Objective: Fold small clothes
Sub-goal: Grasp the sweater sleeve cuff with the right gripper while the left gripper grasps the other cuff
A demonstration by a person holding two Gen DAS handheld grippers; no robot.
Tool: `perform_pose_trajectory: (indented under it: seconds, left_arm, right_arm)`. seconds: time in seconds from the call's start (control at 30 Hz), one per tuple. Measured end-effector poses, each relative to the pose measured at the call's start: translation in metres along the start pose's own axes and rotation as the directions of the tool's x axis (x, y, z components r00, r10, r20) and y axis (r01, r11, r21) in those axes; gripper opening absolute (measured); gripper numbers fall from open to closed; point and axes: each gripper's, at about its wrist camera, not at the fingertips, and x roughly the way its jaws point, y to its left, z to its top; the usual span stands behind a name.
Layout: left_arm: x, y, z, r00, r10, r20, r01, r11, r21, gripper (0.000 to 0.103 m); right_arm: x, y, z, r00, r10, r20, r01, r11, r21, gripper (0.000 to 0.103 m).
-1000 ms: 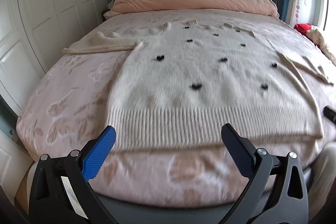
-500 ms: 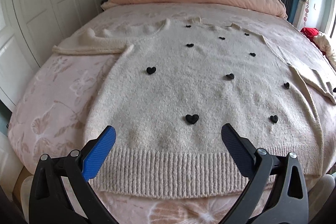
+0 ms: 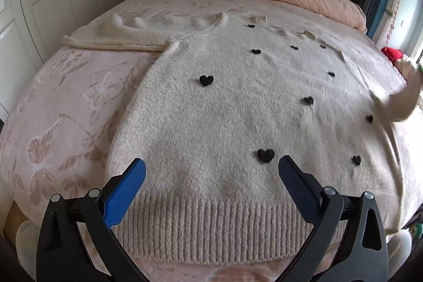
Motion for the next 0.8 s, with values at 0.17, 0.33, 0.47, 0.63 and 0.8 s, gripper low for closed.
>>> perform_pose_trajectory:
  seconds: [0.17, 0.33, 0.47, 0.63, 0.8]
  left_arm:
    - [-0.007, 0.005, 0.019, 0.998, -0.035, 0.048, 0.037, 0.999, -0.038, 0.098]
    - [0.002, 0.016, 0.066, 0.981, -0.185, 0.062, 0.192, 0.972, -0.132, 0.098]
    - [0.052, 0.016, 0.116, 0.964, -0.265, 0.016, 0.263, 0.945, -0.197, 0.098]
    - [0.135, 0.007, 0.155, 0.954, -0.295, -0.055, 0.264, 0.913, -0.313, 0.098]
    - [0.188, 0.006, 0.163, 0.950, -0.297, -0.101, 0.223, 0.866, -0.448, 0.055]
  right_arm:
    - [0.030, 0.173, -0.074, 0.892, 0.362, -0.269, -0.414, 0.895, -0.166, 0.052]
    - [0.030, 0.197, -0.141, 0.897, 0.304, -0.320, -0.399, 0.869, -0.292, 0.067]
    - [0.031, 0.129, -0.169, 0.919, 0.144, -0.367, -0.223, 0.958, -0.182, 0.069]
    - [0.032, 0.034, -0.172, 0.905, 0.076, -0.420, -0.054, 0.996, 0.065, 0.071]
    - [0.054, 0.014, -0.176, 0.888, 0.158, -0.432, -0.062, 0.972, 0.228, 0.070]
